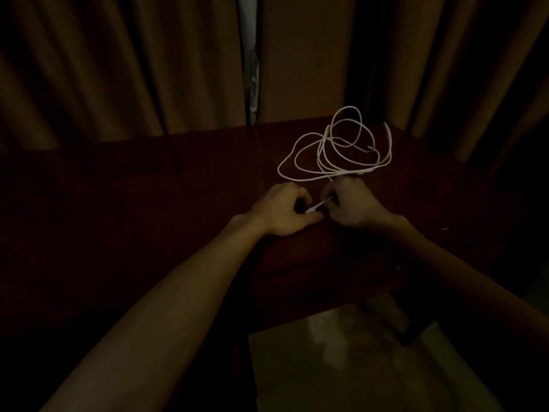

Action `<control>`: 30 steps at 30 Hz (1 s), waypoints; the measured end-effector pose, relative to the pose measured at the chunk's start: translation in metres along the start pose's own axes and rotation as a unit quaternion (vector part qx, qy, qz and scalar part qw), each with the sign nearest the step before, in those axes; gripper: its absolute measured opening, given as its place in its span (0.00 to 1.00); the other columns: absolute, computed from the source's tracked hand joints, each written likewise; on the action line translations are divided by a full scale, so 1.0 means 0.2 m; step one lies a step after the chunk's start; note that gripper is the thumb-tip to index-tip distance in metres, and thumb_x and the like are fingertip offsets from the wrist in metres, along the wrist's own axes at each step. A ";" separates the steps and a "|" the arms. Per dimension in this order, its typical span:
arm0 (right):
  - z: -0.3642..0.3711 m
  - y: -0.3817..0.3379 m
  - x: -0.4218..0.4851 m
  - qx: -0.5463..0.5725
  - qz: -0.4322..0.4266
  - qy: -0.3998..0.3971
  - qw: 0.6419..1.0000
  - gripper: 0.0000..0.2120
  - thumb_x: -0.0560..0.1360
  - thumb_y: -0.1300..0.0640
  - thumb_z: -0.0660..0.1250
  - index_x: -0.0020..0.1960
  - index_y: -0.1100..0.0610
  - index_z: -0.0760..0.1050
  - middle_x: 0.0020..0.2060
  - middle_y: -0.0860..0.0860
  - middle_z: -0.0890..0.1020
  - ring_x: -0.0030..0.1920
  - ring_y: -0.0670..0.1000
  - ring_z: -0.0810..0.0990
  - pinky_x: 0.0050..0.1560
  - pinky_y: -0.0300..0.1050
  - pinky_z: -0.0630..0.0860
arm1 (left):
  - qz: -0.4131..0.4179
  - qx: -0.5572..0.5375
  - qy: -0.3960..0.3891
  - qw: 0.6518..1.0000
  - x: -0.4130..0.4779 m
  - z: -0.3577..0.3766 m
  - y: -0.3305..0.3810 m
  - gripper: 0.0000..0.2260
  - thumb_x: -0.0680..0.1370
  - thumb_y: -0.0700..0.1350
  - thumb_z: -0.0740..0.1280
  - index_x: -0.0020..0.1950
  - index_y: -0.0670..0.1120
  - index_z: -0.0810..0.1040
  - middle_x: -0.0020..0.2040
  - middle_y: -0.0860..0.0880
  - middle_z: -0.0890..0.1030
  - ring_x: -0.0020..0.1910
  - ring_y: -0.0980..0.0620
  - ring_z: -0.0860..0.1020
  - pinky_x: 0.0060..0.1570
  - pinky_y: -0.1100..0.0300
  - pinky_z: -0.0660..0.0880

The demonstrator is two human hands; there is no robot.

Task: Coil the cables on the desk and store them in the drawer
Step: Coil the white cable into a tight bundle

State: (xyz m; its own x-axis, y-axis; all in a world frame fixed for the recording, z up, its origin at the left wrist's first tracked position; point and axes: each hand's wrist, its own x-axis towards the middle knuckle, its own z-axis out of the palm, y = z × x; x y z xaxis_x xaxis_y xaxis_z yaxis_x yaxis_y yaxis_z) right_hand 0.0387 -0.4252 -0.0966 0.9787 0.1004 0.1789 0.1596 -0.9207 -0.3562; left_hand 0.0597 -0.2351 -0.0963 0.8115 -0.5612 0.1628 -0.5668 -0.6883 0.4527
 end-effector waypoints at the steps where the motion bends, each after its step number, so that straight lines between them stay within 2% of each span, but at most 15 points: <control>1: 0.02 -0.03 0.01 0.008 -0.022 0.001 1.000 0.06 0.75 0.64 0.70 0.46 0.56 0.85 0.45 0.51 0.85 0.49 0.53 0.83 0.52 0.47 0.78 | 0.001 0.005 0.005 1.000 0.00 -0.01 -0.02 0.12 0.77 0.56 0.73 0.54 0.50 0.84 0.50 0.53 0.81 0.49 0.54 0.80 0.51 0.51 0.79; 3: 0.07 -0.11 0.02 0.016 -0.060 -0.001 0.998 0.07 0.76 0.60 0.70 0.44 0.49 0.82 0.43 0.47 0.83 0.50 0.53 0.81 0.54 0.48 0.76 | -0.005 0.032 0.006 0.999 -0.02 -0.04 -0.06 0.08 0.80 0.52 0.71 0.53 0.49 0.81 0.49 0.52 0.81 0.47 0.52 0.80 0.46 0.52 0.78; 5: 0.13 -0.20 0.04 0.034 -0.077 0.011 0.996 0.06 0.76 0.53 0.69 0.42 0.43 0.77 0.45 0.45 0.81 0.54 0.54 0.78 0.58 0.53 0.76 | -0.021 0.070 0.006 0.997 -0.06 -0.10 -0.11 0.05 0.82 0.49 0.68 0.55 0.48 0.79 0.51 0.50 0.80 0.48 0.51 0.79 0.45 0.53 0.78; 8: 0.19 -0.35 0.09 0.100 -0.097 0.027 0.990 0.05 0.78 0.51 0.68 0.44 0.42 0.77 0.45 0.43 0.81 0.55 0.53 0.78 0.58 0.58 0.78 | -0.055 0.109 0.000 0.992 -0.16 -0.21 -0.22 0.04 0.84 0.45 0.62 0.58 0.49 0.74 0.51 0.48 0.79 0.46 0.49 0.78 0.44 0.49 0.79; 11: 0.25 -0.51 0.16 0.113 -0.100 0.036 0.988 0.05 0.81 0.52 0.66 0.53 0.43 0.79 0.44 0.39 0.79 0.56 0.49 0.77 0.60 0.53 0.72 | -0.099 0.089 0.035 0.991 -0.31 -0.32 -0.35 0.04 0.84 0.41 0.60 0.58 0.48 0.69 0.46 0.48 0.77 0.40 0.49 0.77 0.36 0.52 0.74; 13: 0.29 -0.62 0.20 0.074 -0.104 0.039 0.991 0.07 0.83 0.50 0.63 0.58 0.46 0.79 0.49 0.43 0.81 0.60 0.51 0.77 0.58 0.53 0.66 | -0.128 0.061 0.077 0.987 -0.41 -0.40 -0.44 0.04 0.85 0.40 0.60 0.58 0.48 0.68 0.46 0.48 0.77 0.39 0.48 0.77 0.36 0.50 0.76; 15: 0.33 -0.72 0.24 0.042 -0.114 0.023 0.992 0.10 0.83 0.49 0.62 0.63 0.47 0.77 0.57 0.46 0.82 0.64 0.52 0.76 0.60 0.55 0.65 | -0.159 0.047 0.108 0.980 -0.51 -0.47 -0.54 0.04 0.84 0.39 0.59 0.58 0.48 0.68 0.45 0.47 0.77 0.39 0.48 0.78 0.36 0.50 0.76; 17: 0.38 -0.78 0.28 0.023 -0.111 0.008 0.993 0.12 0.83 0.50 0.61 0.65 0.48 0.76 0.61 0.49 0.81 0.66 0.54 0.75 0.62 0.58 0.68 | -0.207 0.045 0.141 0.967 -0.61 -0.54 -0.67 0.04 0.85 0.40 0.59 0.57 0.47 0.67 0.45 0.47 0.77 0.39 0.48 0.77 0.36 0.51 0.73; 20: 0.45 -0.86 0.35 0.023 -0.109 0.021 0.994 0.11 0.84 0.51 0.59 0.60 0.52 0.79 0.58 0.54 0.82 0.62 0.59 0.79 0.59 0.57 0.75 | -0.267 0.043 0.197 0.942 -0.75 -0.66 -0.85 0.03 0.85 0.45 0.58 0.58 0.48 0.66 0.46 0.46 0.78 0.41 0.45 0.78 0.39 0.51 0.73; 23: 0.53 -1.01 0.38 0.023 -0.141 0.037 0.989 0.11 0.85 0.52 0.59 0.58 0.53 0.79 0.55 0.53 0.84 0.58 0.59 0.81 0.56 0.55 0.75 | -0.261 0.060 0.194 0.944 -0.84 -0.71 -0.96 0.07 0.87 0.53 0.55 0.59 0.53 0.67 0.43 0.47 0.79 0.38 0.47 0.79 0.35 0.54 0.71; 25: 0.59 -1.14 0.41 0.064 -0.170 0.042 0.982 0.09 0.84 0.52 0.60 0.56 0.53 0.78 0.51 0.52 0.84 0.54 0.59 0.82 0.53 0.54 0.75 | -0.239 0.056 0.187 0.951 -0.86 -0.71 -0.99 0.09 0.87 0.55 0.54 0.57 0.52 0.70 0.42 0.50 0.80 0.38 0.49 0.80 0.37 0.53 0.73; 27: 0.66 -1.25 0.44 0.169 -0.187 0.031 0.967 0.07 0.84 0.55 0.61 0.53 0.55 0.77 0.44 0.51 0.83 0.47 0.57 0.82 0.48 0.52 0.75 | -0.236 -0.051 0.237 0.941 -0.85 -0.70 -1.02 0.12 0.87 0.52 0.54 0.55 0.50 0.74 0.41 0.50 0.80 0.39 0.51 0.81 0.41 0.53 0.76; 30: 0.72 -1.40 0.51 0.241 -0.218 0.032 0.945 0.08 0.85 0.57 0.61 0.52 0.56 0.78 0.41 0.49 0.81 0.43 0.51 0.80 0.45 0.48 0.74 | -0.255 -0.254 0.313 0.879 -0.81 -0.71 -1.04 0.12 0.87 0.46 0.55 0.52 0.47 0.76 0.38 0.49 0.78 0.38 0.50 0.79 0.44 0.53 0.76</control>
State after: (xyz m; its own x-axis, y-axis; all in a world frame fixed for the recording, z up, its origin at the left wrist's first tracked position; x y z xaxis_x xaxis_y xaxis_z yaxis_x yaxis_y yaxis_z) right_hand 0.1119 -0.1033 -0.1119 0.7990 0.3935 0.4547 0.6013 -0.5159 -0.6101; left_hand 0.0668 0.0650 -0.0921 0.9508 0.2331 0.2042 -0.0998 -0.3936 0.9139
